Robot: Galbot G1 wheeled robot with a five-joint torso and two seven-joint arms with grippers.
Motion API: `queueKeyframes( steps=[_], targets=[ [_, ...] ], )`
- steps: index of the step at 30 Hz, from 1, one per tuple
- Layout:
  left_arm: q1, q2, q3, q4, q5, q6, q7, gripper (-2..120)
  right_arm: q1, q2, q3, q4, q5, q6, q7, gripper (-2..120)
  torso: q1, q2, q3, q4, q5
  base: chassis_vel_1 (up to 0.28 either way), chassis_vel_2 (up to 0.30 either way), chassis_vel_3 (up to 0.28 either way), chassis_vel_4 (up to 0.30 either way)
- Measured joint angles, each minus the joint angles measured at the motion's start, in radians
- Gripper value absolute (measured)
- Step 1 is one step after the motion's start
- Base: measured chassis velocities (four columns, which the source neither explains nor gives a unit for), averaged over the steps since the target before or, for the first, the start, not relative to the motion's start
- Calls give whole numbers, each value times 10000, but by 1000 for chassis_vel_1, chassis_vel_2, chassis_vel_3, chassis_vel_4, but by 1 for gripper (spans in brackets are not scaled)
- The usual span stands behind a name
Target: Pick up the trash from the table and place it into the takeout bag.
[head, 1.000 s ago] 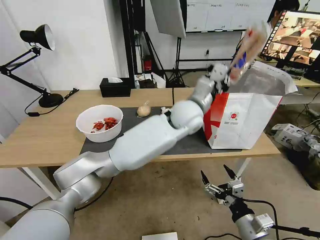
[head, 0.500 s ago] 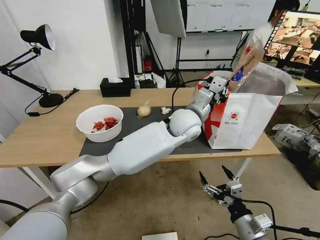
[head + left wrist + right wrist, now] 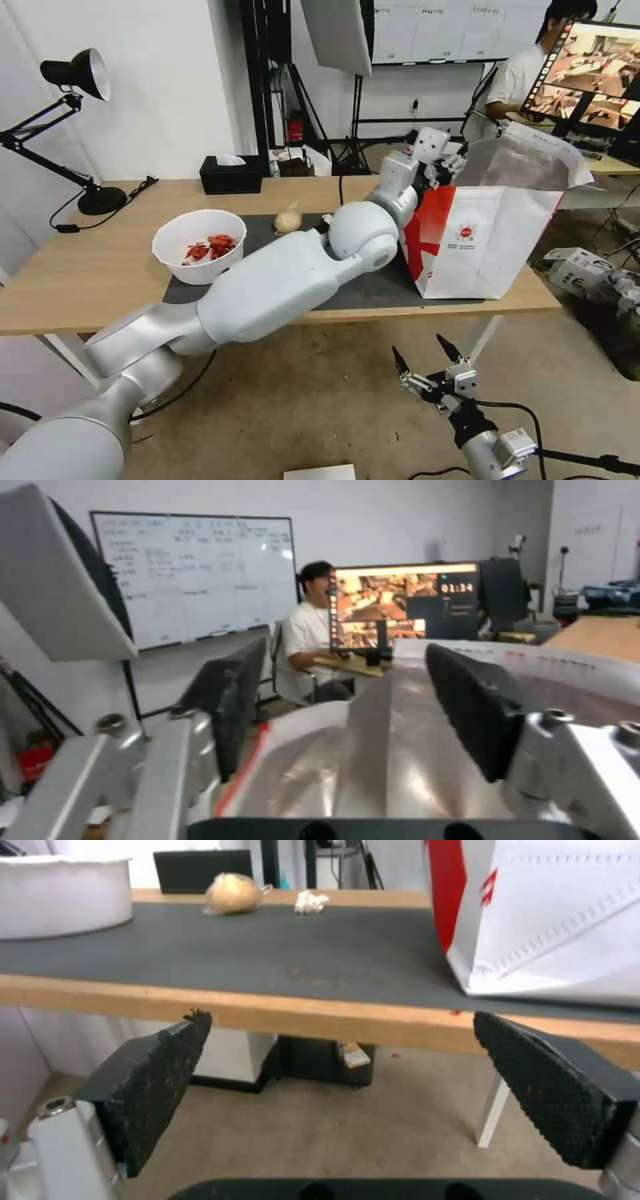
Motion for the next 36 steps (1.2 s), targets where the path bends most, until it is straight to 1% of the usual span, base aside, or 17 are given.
queueKeyframes(
  steps=[1,4,6,8,14,16,18,20,21,24,25,27,29,31,32,35,36],
  targets=[
    [0,0,0,0,0,0,0,72,0,0,0,0,0,0,0,100,0,0,0,0,0,0,0,0,0],
    [507,516,-277,-410,17,-38,16,87,-172,195,326,210,-1,1,3,100,-1,0,0,-2,-2,0,0,0,0],
    [547,542,-296,-435,21,-40,18,88,-180,207,346,221,-2,1,4,100,0,0,0,-2,-1,0,0,0,0],
    [1323,1069,-741,-990,94,-47,53,97,-139,273,500,308,4,10,62,100,0,0,0,-6,-2,0,0,0,0],
    [3071,2091,-1923,-2152,523,-74,262,100,65,251,502,363,140,224,219,100,0,0,0,0,-3,0,0,0,0],
    [4446,2767,-2735,-2672,1034,-226,602,100,106,220,493,421,271,312,256,100,-1,0,0,-4,-4,0,0,0,0],
    [4974,3019,-3060,-2837,1252,-297,754,100,122,198,490,432,303,330,264,100,0,0,0,-1,-3,0,0,0,0],
    [6454,3564,-4119,-3337,1741,-441,1065,100,163,145,474,445,343,348,269,100,-1,0,0,-1,-6,0,0,0,0],
    [6454,3564,-4119,-3337,1741,-441,1065,100,163,145,474,445,343,348,269,100,-1,0,0,-1,-6,0,0,0,0],
    [8661,4009,-5743,-4130,2204,-643,1253,100,210,91,456,460,393,352,275,100,-1,0,-1,-1,-4,0,0,0,0],
    [8661,4009,-5743,-4130,2204,-643,1253,100,210,91,456,460,393,352,275,100,-1,0,-1,-1,-4,0,0,0,0],
    [10139,4086,-6675,-4614,2816,-1008,1291,100,221,102,449,468,402,370,273,100,-1,0,-1,-2,-2,0,0,0,0],
    [10666,4011,-7024,-4774,3038,-1114,1324,100,221,125,448,471,404,383,272,100,-1,0,-1,-2,-1,0,0,0,0],
    [12311,3496,-8053,-5102,3812,-1497,1634,100,210,164,446,478,406,423,270,100,-1,1,-1,-4,0,0,0,0,0],
    [12311,3496,-8053,-5102,3812,-1497,1634,100,210,164,446,478,406,423,270,100,-1,1,-1,-4,0,0,0,0,0],
    [14089,2827,-9134,-5210,4583,-2275,2295,100,133,180,449,528,407,462,264,100,-3,1,-1,-1,1,0,0,0,0],
    [14089,2827,-9134,-5210,4583,-2275,2295,100,133,180,449,528,407,462,264,100,-3,1,-1,-1,1,0,0,0,0]
  ],
)
